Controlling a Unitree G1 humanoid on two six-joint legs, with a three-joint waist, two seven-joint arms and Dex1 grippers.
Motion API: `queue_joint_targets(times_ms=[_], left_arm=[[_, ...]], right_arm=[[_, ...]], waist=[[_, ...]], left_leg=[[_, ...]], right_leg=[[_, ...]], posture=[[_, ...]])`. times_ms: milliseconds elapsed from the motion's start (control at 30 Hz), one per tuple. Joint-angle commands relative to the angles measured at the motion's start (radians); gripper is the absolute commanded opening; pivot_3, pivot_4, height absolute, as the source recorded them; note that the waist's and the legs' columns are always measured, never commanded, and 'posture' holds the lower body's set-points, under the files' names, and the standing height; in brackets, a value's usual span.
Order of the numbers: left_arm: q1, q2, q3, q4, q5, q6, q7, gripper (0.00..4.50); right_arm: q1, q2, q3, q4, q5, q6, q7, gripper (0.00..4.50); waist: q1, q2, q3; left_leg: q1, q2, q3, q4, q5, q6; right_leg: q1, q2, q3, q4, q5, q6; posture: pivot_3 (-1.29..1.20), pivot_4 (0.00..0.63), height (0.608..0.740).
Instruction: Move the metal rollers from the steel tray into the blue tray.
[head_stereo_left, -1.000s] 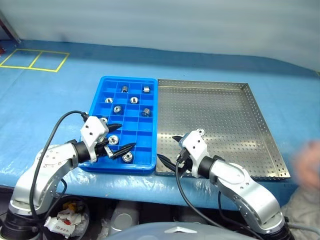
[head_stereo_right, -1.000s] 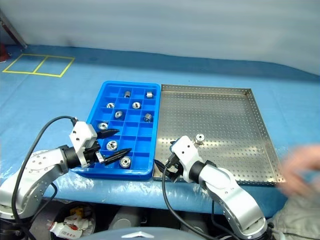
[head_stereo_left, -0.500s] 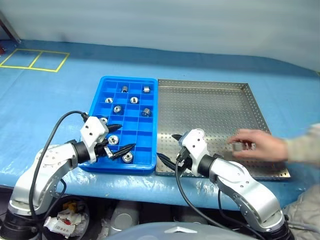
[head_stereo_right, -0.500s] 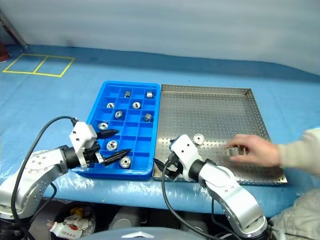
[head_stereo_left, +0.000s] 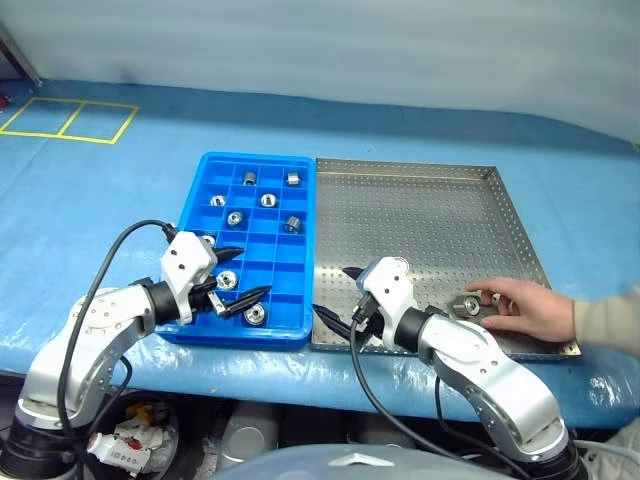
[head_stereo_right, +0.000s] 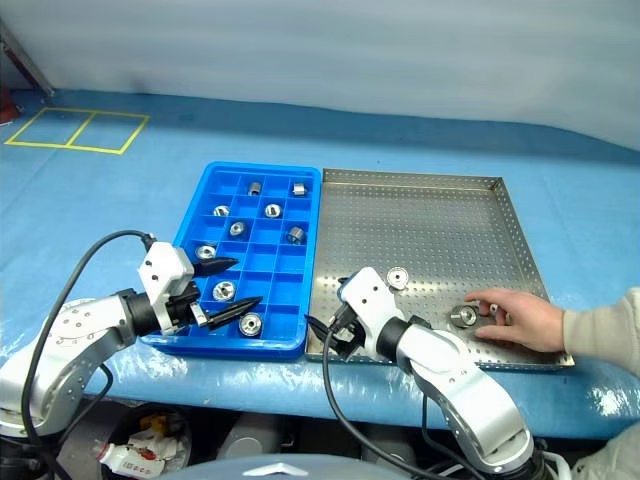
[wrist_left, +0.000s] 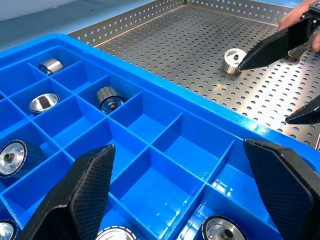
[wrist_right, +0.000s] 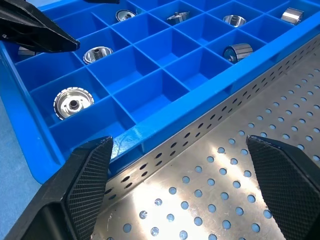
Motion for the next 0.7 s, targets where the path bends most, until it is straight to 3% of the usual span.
queue_joint_targets(times_ms=[33,467,700], left_arm=[[-0.021,-0.006,0.006,-0.011,-0.017,-0.012,0.004,4.47],[-0.124,-0.075,-0.027,0.065,0.035,-0.075,0.063,4.47],[-0.25,-0.188,-0.084,0.184,0.122,-0.147,0.168,4.47]], right_arm=[[-0.006,-0.002,-0.021,-0.034,0.008,-0.003,0.0,4.5],[0.03,0.015,-0.129,-0.073,0.023,-0.01,-0.039,4.5],[0.07,0.079,-0.236,-0.096,-0.006,-0.013,-0.149,4.5]], waist=[[0.0,0.0,0.0],[-0.003,0.0,0.0],[-0.006,-0.001,0.0]], left_leg=[[0.0,0.0,0.0,0.0,0.0,0.0],[0.0,0.0,0.0,0.0,0.0,0.0],[-0.001,-0.001,0.001,0.001,0.0,0.0]], right_leg=[[0.0,0.0,0.0,0.0,0.0,0.0],[0.001,0.0,0.0,0.0,0.0,0.0],[0.003,0.001,0.0,0.001,0.0,0.001]], posture=[[0.21,0.15,0.74],[0.16,0.15,0.74],[0.1,0.15,0.74]])
